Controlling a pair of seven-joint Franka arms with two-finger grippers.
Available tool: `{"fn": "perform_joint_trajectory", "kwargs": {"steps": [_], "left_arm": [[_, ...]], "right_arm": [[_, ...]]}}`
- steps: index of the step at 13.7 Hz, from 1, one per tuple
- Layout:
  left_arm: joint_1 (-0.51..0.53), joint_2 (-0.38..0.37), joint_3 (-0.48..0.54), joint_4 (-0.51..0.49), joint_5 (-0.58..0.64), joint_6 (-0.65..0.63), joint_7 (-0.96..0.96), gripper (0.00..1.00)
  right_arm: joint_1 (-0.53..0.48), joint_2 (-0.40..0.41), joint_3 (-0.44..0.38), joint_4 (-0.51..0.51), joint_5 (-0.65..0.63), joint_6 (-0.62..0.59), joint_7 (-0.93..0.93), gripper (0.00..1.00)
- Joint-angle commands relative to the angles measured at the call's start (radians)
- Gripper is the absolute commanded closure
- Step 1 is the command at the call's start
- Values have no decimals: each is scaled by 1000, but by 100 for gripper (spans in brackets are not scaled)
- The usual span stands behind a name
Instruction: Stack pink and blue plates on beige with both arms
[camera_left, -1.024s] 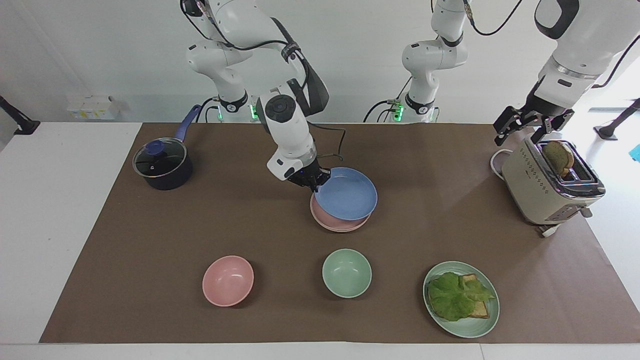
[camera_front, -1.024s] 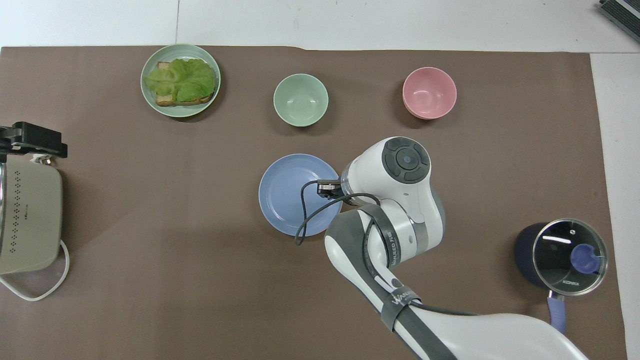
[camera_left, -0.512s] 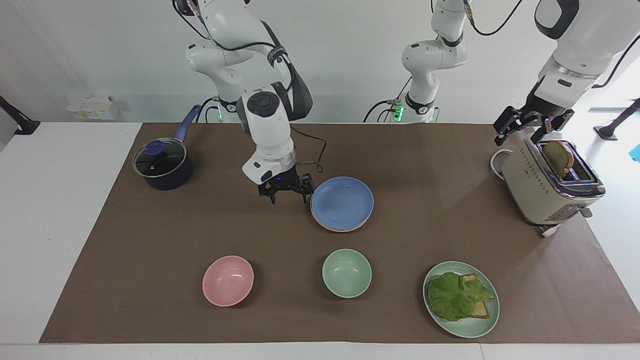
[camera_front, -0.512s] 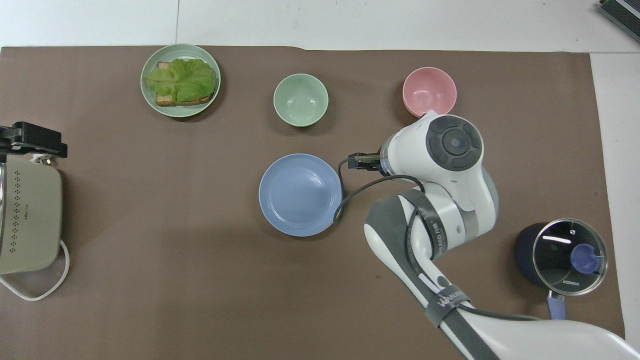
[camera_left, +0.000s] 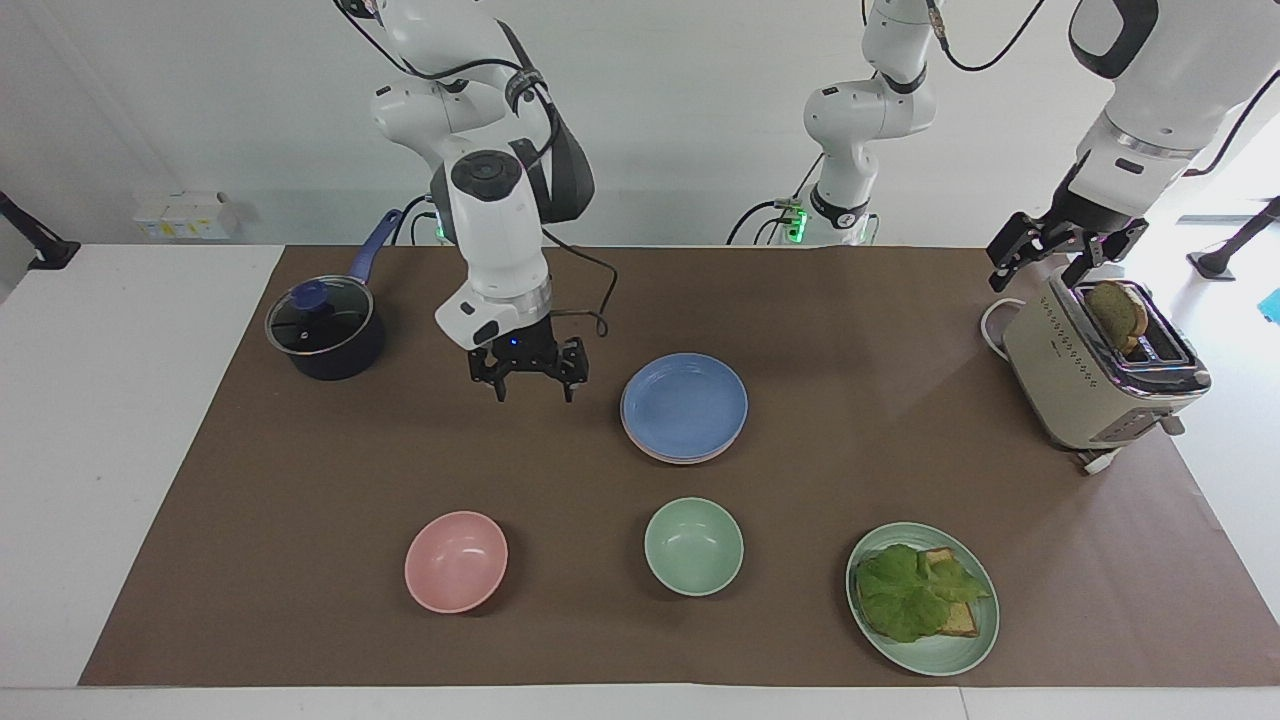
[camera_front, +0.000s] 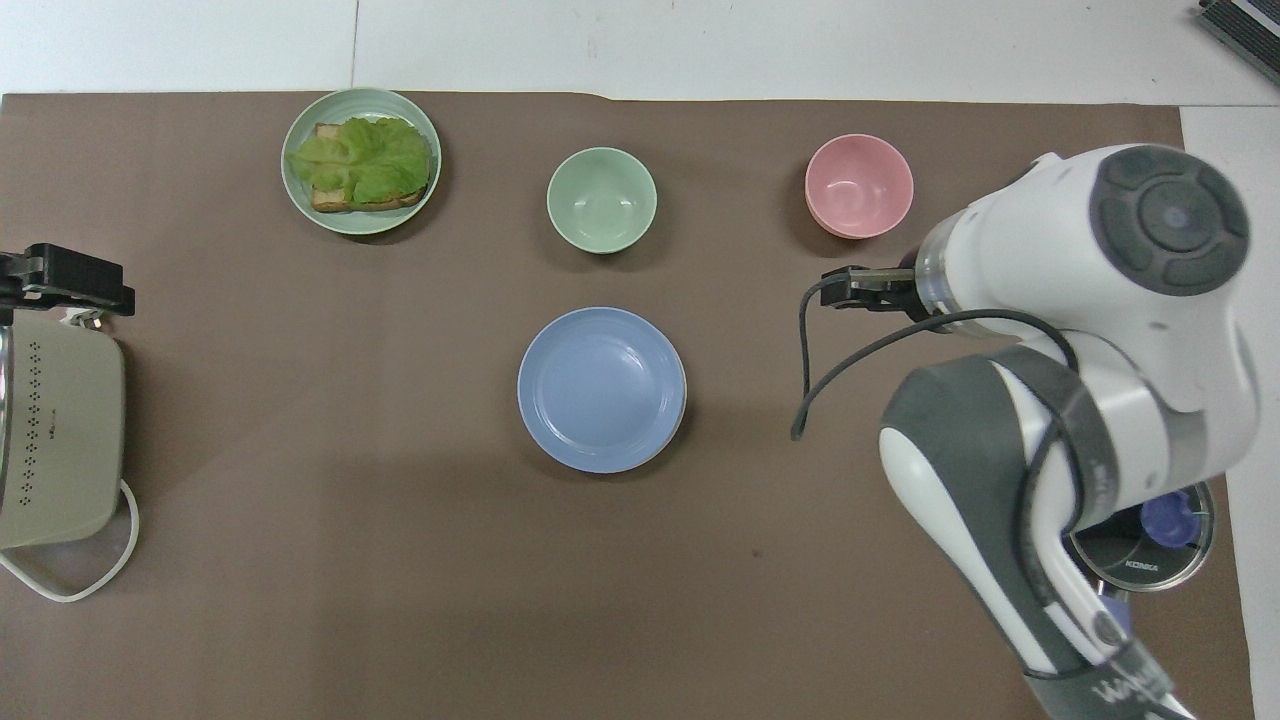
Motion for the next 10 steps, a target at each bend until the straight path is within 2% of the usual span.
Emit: {"fn": "perform_joint_trajectory", "kwargs": {"steps": [1, 5, 8, 10], "left_arm": [[4, -7, -4, -2, 17, -13, 10, 0], [4, -7, -4, -2, 17, -12, 10, 0], [4, -7, -4, -2, 17, -12, 10, 0], [4, -7, -4, -2, 17, -13, 10, 0]], "right_arm": [[-78, -76, 7, 6, 4, -89, -92, 0], [-149, -90, 5, 152, 9, -308, -157, 0], [-193, -94, 5, 221, 9, -423, -228, 0], [-206, -143, -3, 171, 12, -421, -229, 0]]}}
